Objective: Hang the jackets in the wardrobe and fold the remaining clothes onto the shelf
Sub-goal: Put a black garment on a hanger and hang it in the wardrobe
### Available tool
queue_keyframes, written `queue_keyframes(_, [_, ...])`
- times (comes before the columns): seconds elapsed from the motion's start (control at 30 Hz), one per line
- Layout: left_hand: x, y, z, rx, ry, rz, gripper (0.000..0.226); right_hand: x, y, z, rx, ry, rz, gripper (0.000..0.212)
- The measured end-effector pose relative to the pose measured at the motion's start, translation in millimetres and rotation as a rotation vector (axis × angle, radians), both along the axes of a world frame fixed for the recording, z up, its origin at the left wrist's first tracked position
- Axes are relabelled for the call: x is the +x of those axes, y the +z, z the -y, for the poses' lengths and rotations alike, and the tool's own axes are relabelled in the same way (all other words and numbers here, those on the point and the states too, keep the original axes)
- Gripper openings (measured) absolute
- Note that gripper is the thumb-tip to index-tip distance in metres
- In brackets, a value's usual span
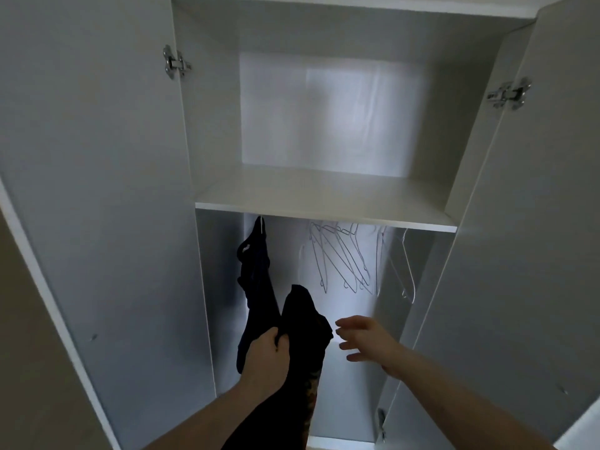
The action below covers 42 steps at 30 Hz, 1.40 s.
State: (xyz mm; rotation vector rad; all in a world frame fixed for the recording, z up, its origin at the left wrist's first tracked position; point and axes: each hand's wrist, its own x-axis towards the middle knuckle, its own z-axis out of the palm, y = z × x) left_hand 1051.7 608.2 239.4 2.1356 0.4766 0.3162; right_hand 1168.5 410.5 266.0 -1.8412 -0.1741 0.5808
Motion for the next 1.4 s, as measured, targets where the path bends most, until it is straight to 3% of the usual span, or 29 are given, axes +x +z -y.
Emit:
queue_keyframes(0.4, [147,4,-64,-0.001,0.009,-0.026,0.034,99,-16,-23,0.008,-0.103,0.018,0.019])
queue_keyframes(0.97, [293,-47,-87,0.013,0.252,0.139,0.044,269,-44,-54,-0.117,0.101,0.093,0.024])
queue_keyframes(1.13, [313,-54,-69,0.062,0.413,0.200,0.049,297,-54,-64,-0.147,0.138,0.118,0.032])
queue_keyframes(1.3, [330,-54,-78,-0.077,0.520,0.111,0.048,314,-65,-71,-0.175,0.167,0.144,0.035])
queue_keyframes(1.4, [322,-47,-92,-0.036,0.504,0.011,0.040,318,-70,-79,-0.196,0.193,0.161,0.038])
